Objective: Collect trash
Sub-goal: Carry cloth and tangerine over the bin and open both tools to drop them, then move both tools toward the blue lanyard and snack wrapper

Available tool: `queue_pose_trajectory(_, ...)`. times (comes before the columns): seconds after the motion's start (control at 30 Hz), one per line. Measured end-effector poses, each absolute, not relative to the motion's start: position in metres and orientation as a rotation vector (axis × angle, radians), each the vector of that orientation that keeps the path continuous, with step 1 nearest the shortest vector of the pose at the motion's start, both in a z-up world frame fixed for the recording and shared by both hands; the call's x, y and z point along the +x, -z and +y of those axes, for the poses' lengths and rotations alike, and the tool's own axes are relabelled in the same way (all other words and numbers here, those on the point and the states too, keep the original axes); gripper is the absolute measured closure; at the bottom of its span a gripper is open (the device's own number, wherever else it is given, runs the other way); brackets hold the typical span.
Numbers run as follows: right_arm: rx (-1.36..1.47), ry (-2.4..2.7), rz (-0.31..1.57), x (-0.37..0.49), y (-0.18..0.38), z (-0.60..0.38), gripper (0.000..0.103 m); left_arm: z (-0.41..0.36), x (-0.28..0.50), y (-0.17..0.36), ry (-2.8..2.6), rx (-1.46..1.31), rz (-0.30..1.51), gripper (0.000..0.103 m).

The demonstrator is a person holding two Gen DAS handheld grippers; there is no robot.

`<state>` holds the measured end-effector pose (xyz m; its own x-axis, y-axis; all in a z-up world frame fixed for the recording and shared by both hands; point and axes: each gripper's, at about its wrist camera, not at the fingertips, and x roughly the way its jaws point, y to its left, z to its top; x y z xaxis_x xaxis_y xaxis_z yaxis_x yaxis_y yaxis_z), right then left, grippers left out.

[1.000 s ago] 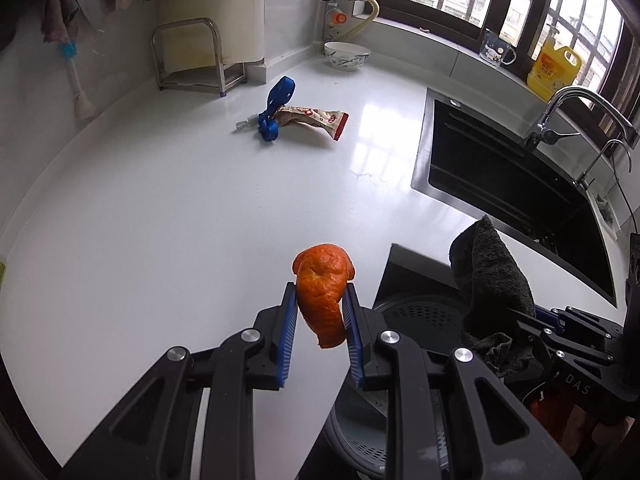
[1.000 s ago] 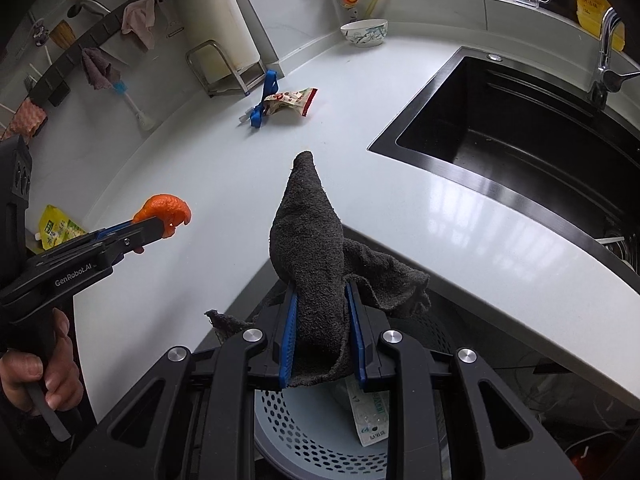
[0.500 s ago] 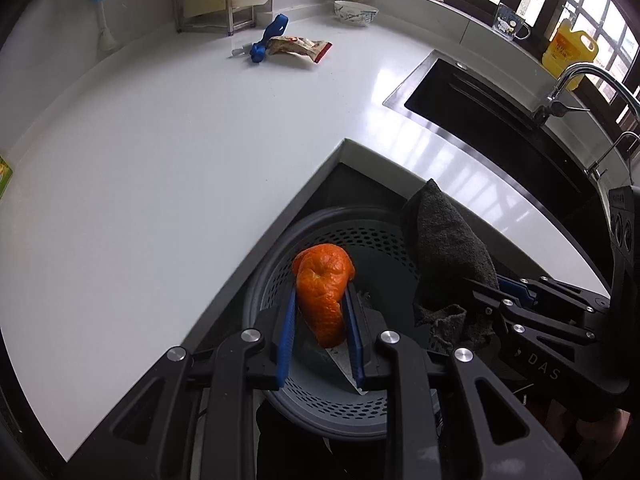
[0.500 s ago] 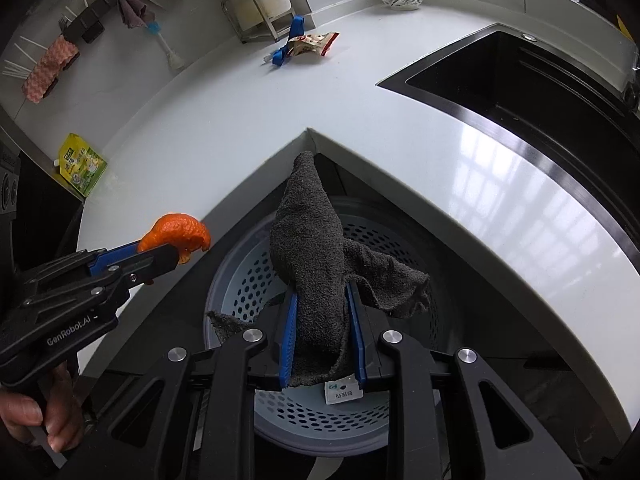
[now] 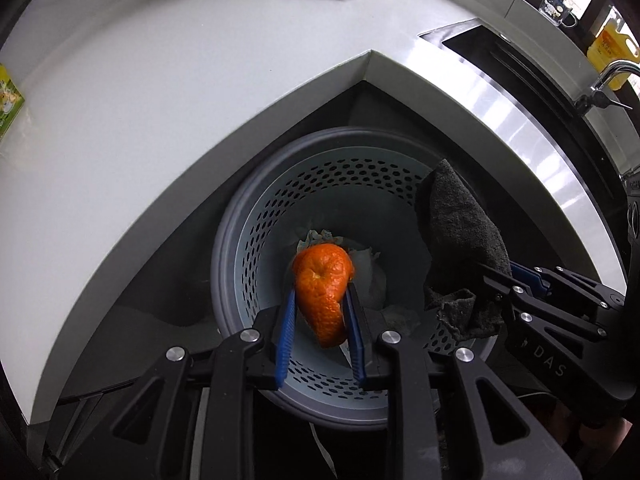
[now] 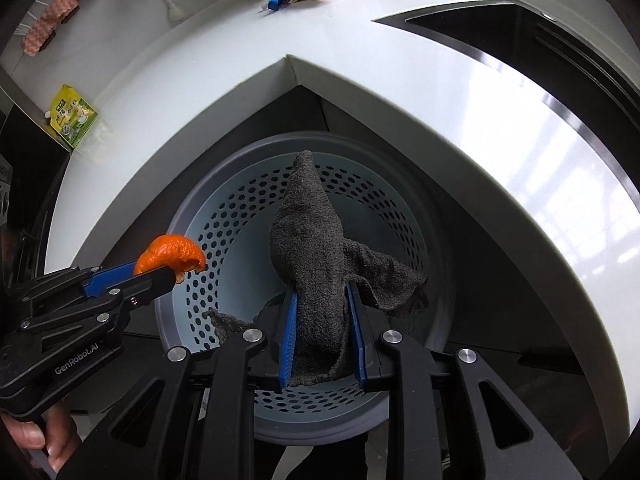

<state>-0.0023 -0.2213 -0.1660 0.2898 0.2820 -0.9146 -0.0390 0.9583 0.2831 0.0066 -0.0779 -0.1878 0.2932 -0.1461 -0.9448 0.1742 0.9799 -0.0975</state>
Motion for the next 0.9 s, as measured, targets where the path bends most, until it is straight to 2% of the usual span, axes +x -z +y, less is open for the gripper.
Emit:
queue_pose_trajectory(0.27, 0.204, -0.22, 1.306, 0.004, 0.194, -0.216, 0.08, -0.085, 0.012, 0.21, 0.191, 0.029, 1.277, 0.078)
queue_pose_trajectory(0.53, 0.211, -0.226, 1.314, 0.006, 0.199, -0.219, 0.078, -0.088, 0.013, 0.211, 0.181, 0.03, 1.284, 0.074)
queue_pose_trajectory(0.57, 0.212, -0.228, 1.312, 0.006, 0.198, -0.218, 0.072, -0.088, 0.013, 0.211, 0.177, 0.031, 1.284, 0.071)
queue_pose_trajectory(0.6, 0.214, -0.229, 1.307, 0.005, 0.196, -0.219, 0.06, -0.087, 0.013, 0.21, 0.178, 0.029, 1.282, 0.065)
queue_pose_trajectory(0.63, 0.216, -0.227, 1.298, 0.005, 0.194, -0.22, 0.055, -0.088, 0.012, 0.208, 0.173, 0.03, 1.278, 0.06)
queue_pose_trajectory(0.67, 0.215, -0.223, 1.288, 0.005, 0.192, -0.221, 0.051, -0.087, 0.011, 0.207, 0.166, 0.032, 1.272, 0.048)
queue_pose_trajectory(0.7, 0.214, -0.22, 1.284, 0.005, 0.191, -0.222, 0.051, -0.086, 0.011, 0.204, 0.16, 0.032, 1.262, 0.04)
queue_pose_trajectory(0.9, 0.219, -0.21, 1.284, 0.006, 0.186, -0.226, 0.051, -0.084, 0.009, 0.199, 0.147, 0.038, 1.249, 0.039)
